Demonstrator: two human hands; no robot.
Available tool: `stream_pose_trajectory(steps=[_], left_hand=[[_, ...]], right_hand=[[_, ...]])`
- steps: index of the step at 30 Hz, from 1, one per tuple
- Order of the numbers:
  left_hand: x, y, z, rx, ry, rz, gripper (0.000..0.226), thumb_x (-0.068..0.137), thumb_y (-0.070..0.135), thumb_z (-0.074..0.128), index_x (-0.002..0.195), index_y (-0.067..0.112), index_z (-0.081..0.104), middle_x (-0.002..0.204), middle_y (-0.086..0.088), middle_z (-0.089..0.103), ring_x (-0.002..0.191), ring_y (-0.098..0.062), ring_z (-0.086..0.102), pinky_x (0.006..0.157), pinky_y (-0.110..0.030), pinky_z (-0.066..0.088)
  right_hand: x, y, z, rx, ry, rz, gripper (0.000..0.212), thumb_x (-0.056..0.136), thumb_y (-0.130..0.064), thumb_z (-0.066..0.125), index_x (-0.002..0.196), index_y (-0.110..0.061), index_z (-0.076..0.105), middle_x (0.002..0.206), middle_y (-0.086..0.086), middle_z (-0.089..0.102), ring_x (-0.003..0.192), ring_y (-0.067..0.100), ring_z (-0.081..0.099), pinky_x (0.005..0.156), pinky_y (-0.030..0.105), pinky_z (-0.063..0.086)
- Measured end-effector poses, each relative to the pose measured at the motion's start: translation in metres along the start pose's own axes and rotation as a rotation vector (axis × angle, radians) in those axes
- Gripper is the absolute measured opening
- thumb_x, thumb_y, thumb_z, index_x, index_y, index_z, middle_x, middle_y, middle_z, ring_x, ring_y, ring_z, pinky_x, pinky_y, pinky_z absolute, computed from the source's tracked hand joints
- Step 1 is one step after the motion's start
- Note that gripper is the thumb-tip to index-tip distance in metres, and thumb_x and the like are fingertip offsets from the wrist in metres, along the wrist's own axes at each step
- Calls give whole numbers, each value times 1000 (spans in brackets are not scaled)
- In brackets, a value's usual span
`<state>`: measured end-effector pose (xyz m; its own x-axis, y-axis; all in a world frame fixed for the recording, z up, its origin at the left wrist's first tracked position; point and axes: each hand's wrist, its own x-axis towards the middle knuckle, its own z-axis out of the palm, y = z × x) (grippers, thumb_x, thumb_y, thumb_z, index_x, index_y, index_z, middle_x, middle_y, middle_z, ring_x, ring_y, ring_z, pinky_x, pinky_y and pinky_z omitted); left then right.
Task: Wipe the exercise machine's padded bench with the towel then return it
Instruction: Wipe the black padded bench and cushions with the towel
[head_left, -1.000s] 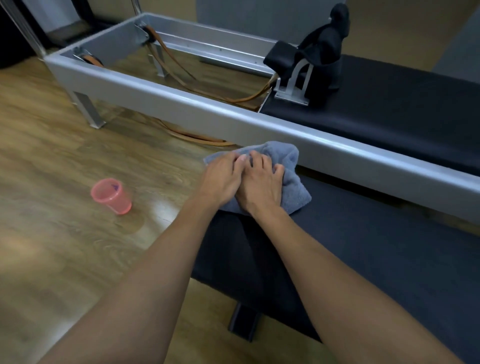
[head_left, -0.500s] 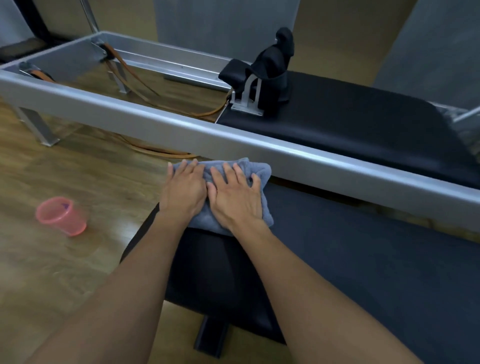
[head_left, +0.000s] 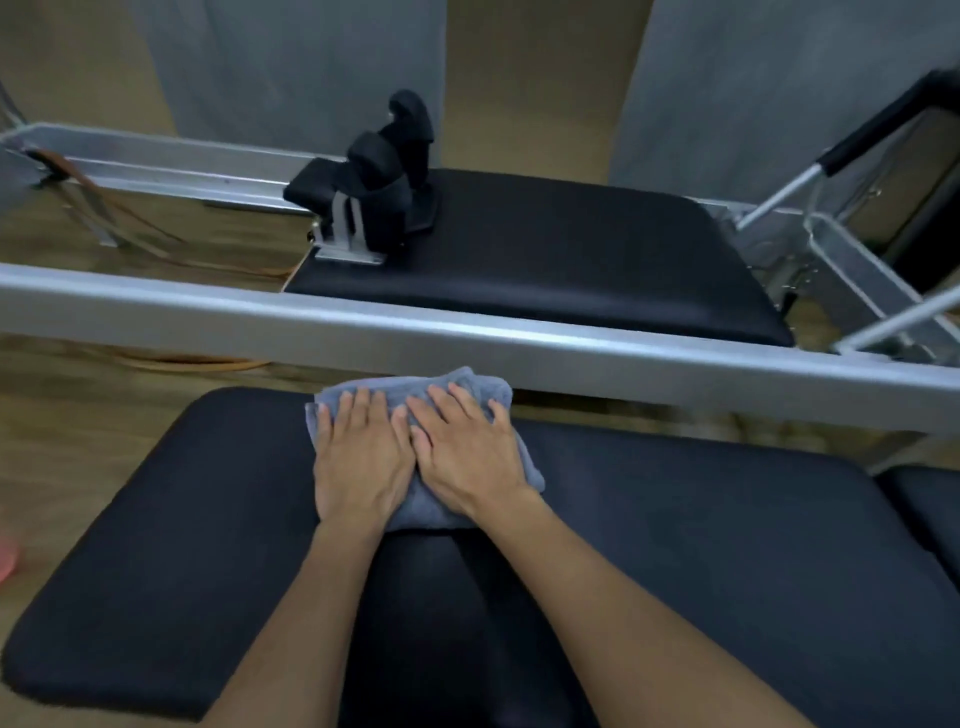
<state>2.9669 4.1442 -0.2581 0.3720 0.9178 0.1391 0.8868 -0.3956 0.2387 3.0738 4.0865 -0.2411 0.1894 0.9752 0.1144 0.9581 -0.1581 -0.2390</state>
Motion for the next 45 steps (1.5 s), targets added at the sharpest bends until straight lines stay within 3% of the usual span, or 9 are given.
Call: stream_pose_trajectory(steps=[7, 12, 17, 26, 31, 38, 45], left_hand=[[-37, 190, 36, -58, -68, 172, 86, 88, 45, -12, 146, 5, 38, 152, -12, 40, 145, -24, 27, 121, -42, 3], [-72, 309, 57, -56, -121, 299, 85, 89, 44, -12, 146, 6, 38, 152, -12, 40, 144, -24, 28, 121, -43, 2], [-96, 376, 71, -57, -119, 392, 81, 90, 43, -8, 144, 4, 40, 149, -14, 44, 142, -26, 32, 121, -45, 7], [-161, 383, 61, -130, -166, 512, 87, 84, 45, -14, 149, 7, 28, 157, -10, 30, 148, -21, 18, 122, -41, -1], [-199, 361, 51, -231, -213, 521, 59, 103, 40, 12, 151, 8, 24, 160, -9, 23, 149, -19, 11, 122, -38, -2], [-197, 292, 38, -244, -193, 543, 54, 104, 36, 21, 150, 8, 28, 159, -8, 27, 149, -20, 12, 122, -37, -1], [-166, 168, 15, -162, -98, 465, 73, 92, 42, 0, 146, 9, 37, 153, -8, 38, 147, -21, 24, 122, -39, 10]], right_hand=[[-88, 167, -51, -52, 67, 211, 61, 92, -46, 10, 135, -28, 50, 145, -5, 48, 140, 16, 34, 109, 49, 26], [-160, 266, -82, -85, 113, 353, 57, 95, -45, 17, 136, -28, 53, 145, -4, 50, 138, 17, 39, 108, 48, 30], [-207, 318, -100, -101, 121, 457, 71, 88, -50, 2, 146, -33, 39, 155, -7, 35, 145, 13, 23, 113, 45, 22], [-280, 300, -100, -107, 172, 609, 69, 89, -51, 3, 147, -33, 37, 156, -5, 33, 145, 15, 24, 104, 44, 32], [-309, 270, -93, -195, 192, 648, 68, 92, -49, 7, 147, -28, 40, 155, 0, 37, 143, 18, 29, 104, 48, 35], [-295, 200, -75, -233, 162, 645, 65, 95, -46, 8, 148, -24, 37, 156, 2, 34, 144, 19, 28, 108, 51, 25], [-233, 95, -48, -228, 92, 487, 74, 90, -46, -5, 151, -23, 30, 159, 5, 27, 146, 21, 22, 109, 53, 19]])
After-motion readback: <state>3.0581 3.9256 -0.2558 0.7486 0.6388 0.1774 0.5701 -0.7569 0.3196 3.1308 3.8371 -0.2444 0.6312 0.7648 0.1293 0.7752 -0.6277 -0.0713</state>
